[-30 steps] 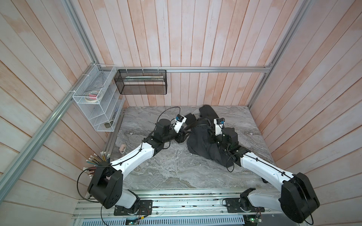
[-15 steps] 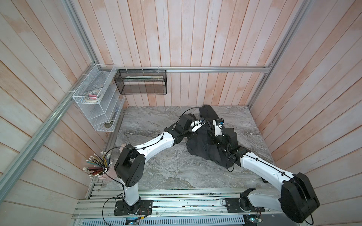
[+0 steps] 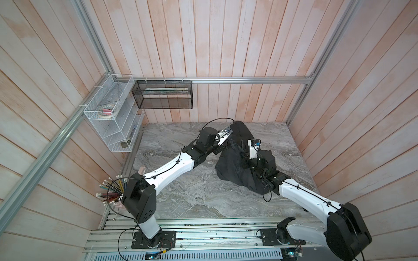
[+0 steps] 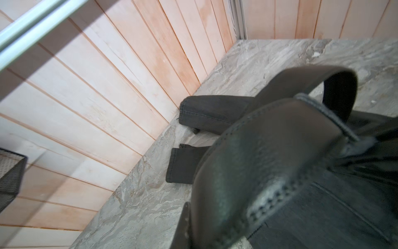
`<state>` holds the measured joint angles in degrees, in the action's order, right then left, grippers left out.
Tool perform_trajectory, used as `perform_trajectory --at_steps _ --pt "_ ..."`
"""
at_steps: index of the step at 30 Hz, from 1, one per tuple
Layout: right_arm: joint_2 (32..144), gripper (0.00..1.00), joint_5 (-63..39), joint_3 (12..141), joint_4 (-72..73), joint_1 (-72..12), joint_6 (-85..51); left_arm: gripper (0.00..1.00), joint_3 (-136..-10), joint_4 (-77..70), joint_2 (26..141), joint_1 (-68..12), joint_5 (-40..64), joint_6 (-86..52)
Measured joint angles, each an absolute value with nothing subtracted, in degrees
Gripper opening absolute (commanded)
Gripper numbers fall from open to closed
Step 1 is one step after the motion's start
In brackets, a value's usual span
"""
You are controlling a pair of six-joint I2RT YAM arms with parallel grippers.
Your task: Remove the belt from the trousers
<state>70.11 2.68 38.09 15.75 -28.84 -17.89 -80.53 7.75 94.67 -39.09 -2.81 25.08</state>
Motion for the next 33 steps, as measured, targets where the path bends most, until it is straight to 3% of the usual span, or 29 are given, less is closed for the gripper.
perform_trajectory --at_steps 7,12,21,23,27,33 --pt "74.8 0.0 1.0 37.3 20.7 -28.0 -20.0 0.0 -76.9 6.3 83.0 -32.7 5.7 18.4" --pt "77.6 0.0 -0.1 37.6 22.1 -27.6 -20.5 0.0 -69.9 0.2 76.5 -22.7 14.7 7.8" --pt "78.5 0.0 -0.3 38.1 21.1 -27.0 -20.7 0.0 -49.9 -15.9 78.7 -11.3 24.4 -9.1" --pt "78.4 0.0 -0.3 38.4 20.4 -27.0 -20.4 0.09 -47.4 -17.4 79.2 -10.6 24.7 -9.8" --pt "77.8 0.0 0.0 39.0 18.9 -26.9 -19.0 0.49 -44.0 -18.1 78.7 -10.5 23.7 -8.6" --pt "77.6 0.0 0.3 40.6 15.9 -27.0 -16.0 0.53 -44.2 -13.6 74.2 -12.1 19.6 -1.6"
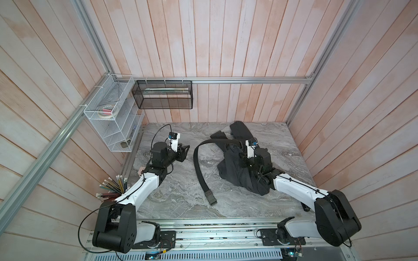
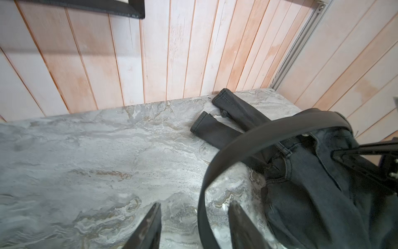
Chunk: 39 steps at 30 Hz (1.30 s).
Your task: Remove the belt from the trousers
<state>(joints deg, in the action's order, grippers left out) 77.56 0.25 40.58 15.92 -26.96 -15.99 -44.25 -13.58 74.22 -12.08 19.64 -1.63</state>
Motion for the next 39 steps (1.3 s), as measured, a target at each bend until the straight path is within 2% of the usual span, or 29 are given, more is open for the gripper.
perform_trajectory --at_steps 5,8,11,20,28,29,31,33,36,39 --pt "77.6 0.0 0.4 42.7 14.6 -28.3 -13.4 0.61 -50.4 -10.7 71.6 -22.3 18.6 10.0" --pt "77.6 0.0 0.4 43.0 14.5 -28.9 -12.4 0.68 -56.7 -8.9 74.0 -28.5 18.5 19.2" --pt "77.6 0.0 0.3 43.0 14.3 -29.2 -11.9 0.7 -61.2 -8.1 79.0 -32.9 17.5 28.3" --pt "75.7 0.0 0.3 42.5 13.0 -29.7 -11.7 0.72 -75.2 0.7 96.9 -35.6 15.1 42.8" --pt "74.4 0.0 0.1 41.9 12.6 -29.9 -11.3 0.72 -83.7 2.2 106.5 -38.5 9.9 49.2" --pt "74.5 0.0 0.1 41.9 12.6 -29.9 -11.2 0.7 -84.4 1.7 107.5 -38.6 9.0 49.3" --pt "74.5 0.0 0.1 41.9 12.5 -29.9 -11.0 0.58 -85.8 0.7 109.5 -38.9 7.4 49.5" --pt "74.5 0.0 0.4 41.9 12.5 -29.8 -11.0 0.33 -87.3 -0.2 111.2 -39.1 6.1 49.0" --pt "74.4 0.0 0.4 41.4 12.7 -29.9 -10.9 0.03 -87.9 -2.3 112.0 -39.1 4.2 47.8" --pt "74.3 0.0 1.1 40.8 13.3 -29.9 -10.9 0.0 -87.9 -3.0 112.0 -39.2 3.3 46.7"
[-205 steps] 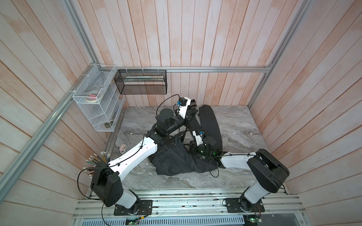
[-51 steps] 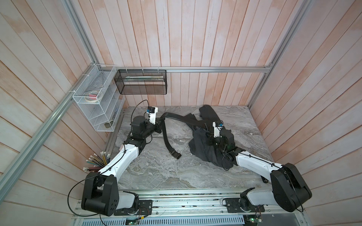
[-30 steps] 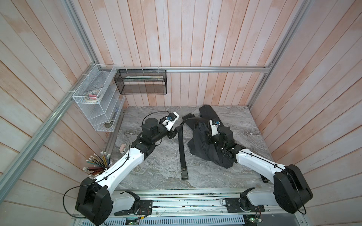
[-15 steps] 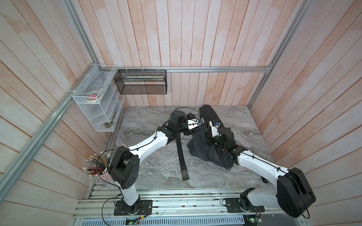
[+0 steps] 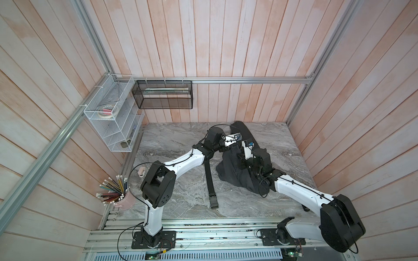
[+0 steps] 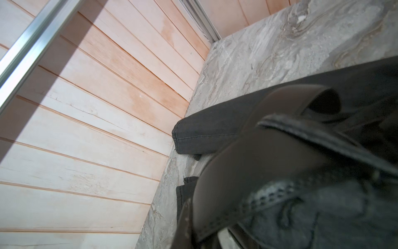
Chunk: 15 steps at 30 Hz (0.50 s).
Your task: Remove the belt from the trousers
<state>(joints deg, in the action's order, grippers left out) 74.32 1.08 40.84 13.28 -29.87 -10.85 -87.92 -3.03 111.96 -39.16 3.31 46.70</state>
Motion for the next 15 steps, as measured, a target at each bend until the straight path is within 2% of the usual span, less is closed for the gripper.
perform_trajectory --at_steps 8,15 --pt "74.3 0.0 2.9 40.2 14.5 -28.9 -12.6 0.0 -87.8 -3.4 110.1 -38.2 3.8 42.2" --pt "74.9 0.0 1.4 39.8 19.4 -26.7 -15.5 0.0 -88.0 -3.4 104.6 -31.3 10.3 33.6"
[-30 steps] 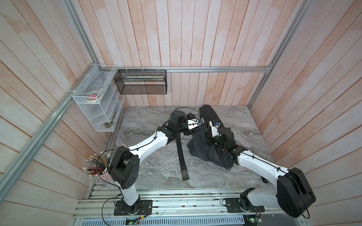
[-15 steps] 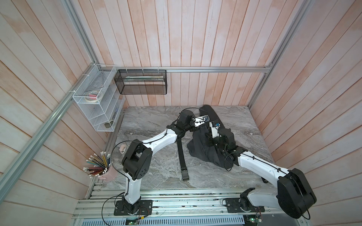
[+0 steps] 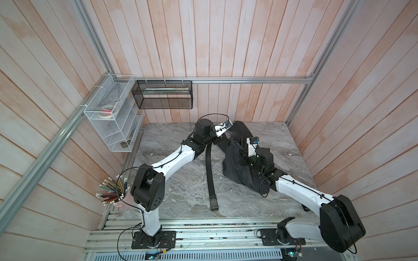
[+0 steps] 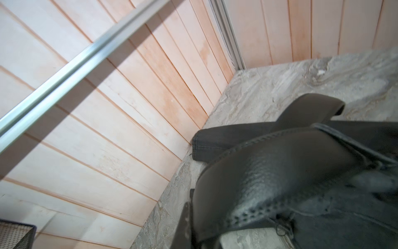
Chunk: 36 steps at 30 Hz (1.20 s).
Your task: Remove the belt from the trousers
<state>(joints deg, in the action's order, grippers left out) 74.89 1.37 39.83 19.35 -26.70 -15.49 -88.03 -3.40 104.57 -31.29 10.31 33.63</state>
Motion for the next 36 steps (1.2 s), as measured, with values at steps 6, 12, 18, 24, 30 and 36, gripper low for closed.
perform_trajectory --at_steps 6,12,18,24,30,36 --pt "80.8 0.0 0.1 39.7 21.5 -24.1 -19.1 0.0 -93.5 -3.9 101.7 -24.4 14.5 26.3" --pt "87.9 0.0 -2.2 41.2 22.5 -22.4 -22.8 0.0 -94.4 -6.4 96.8 -21.4 18.0 20.5" --pt "92.8 0.0 -4.5 45.4 22.5 -22.3 -24.4 0.0 -92.2 -8.5 95.8 -20.1 19.2 17.6" --pt "95.9 0.0 -5.1 46.6 23.5 -22.3 -24.3 0.0 -88.0 -9.3 94.9 -15.3 20.3 13.3" --pt "99.9 0.01 -6.2 47.6 26.6 -22.4 -24.0 0.0 -87.5 -9.7 92.7 -10.2 22.9 9.1" --pt "102.5 0.02 -6.3 48.9 27.2 -22.3 -24.0 0.0 -84.1 -13.1 88.5 -7.9 25.6 4.8"
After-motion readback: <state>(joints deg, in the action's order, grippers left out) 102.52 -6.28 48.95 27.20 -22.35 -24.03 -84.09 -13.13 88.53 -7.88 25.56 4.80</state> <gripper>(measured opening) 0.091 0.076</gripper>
